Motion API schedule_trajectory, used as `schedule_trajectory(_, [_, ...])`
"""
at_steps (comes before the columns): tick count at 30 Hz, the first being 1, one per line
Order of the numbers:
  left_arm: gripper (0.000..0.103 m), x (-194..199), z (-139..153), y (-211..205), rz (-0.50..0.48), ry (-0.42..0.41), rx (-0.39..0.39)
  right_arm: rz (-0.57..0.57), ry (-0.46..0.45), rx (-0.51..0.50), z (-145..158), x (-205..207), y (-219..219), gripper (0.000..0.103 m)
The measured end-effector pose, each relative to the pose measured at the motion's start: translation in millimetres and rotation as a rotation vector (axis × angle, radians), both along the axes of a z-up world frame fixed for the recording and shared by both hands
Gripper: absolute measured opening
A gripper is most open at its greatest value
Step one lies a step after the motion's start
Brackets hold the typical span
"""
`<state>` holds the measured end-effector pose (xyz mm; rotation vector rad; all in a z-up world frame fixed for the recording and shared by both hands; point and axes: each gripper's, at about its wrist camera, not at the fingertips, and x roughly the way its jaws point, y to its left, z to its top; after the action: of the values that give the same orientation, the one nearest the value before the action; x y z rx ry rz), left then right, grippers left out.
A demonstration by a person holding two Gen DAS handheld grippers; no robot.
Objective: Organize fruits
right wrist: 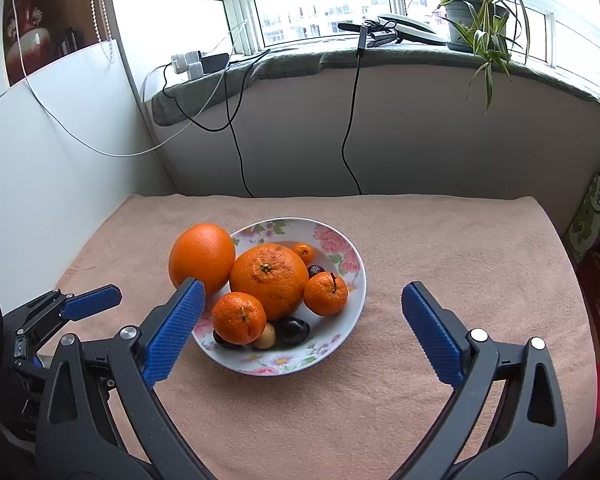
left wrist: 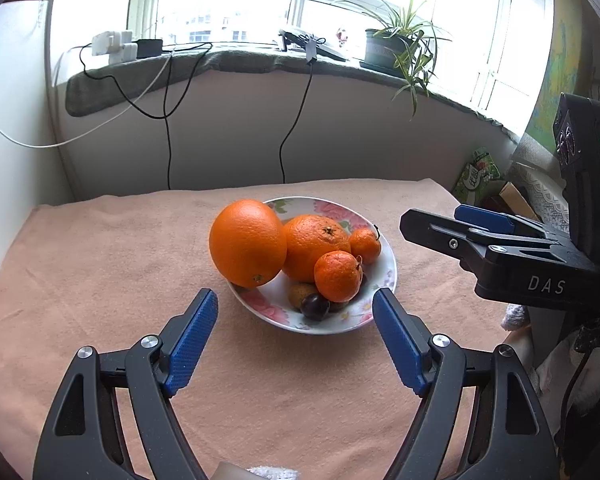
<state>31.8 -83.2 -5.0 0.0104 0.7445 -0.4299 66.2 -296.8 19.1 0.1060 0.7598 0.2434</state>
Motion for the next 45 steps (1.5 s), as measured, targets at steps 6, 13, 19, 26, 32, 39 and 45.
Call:
schedule_trajectory(6, [0.082,-9,3,7,0.029,-0.019,0.014,-0.003,-0.036,-0.029,6,-20,6,0.101])
schedule_trajectory(13, [0.082,-18,4,19,0.059,-0.019,0.01,-0.028,-0.052,0.0,8,-38,1,0.102])
schedule_trajectory(19, [0.082,-23,6,21,0.062,-0.025,0.008,-0.038,-0.048,0.009,5,-47,-1,0.102])
schedule_trajectory(26, [0.082,-26,7,20,0.059,-0.029,0.008,-0.039,-0.042,0.013,3,-51,0,0.102])
schedule_trajectory(32, [0.082,-27,7,19,0.062,-0.031,0.009,-0.039,-0.041,0.012,4,-52,2,0.102])
schedule_trajectory(39, [0.082,-26,7,20,0.061,-0.033,0.008,-0.033,-0.037,0.018,3,-50,3,0.102])
schedule_trajectory(45, [0.082,-26,7,20,0.065,-0.031,0.008,-0.03,-0.032,0.023,2,-50,3,0.102])
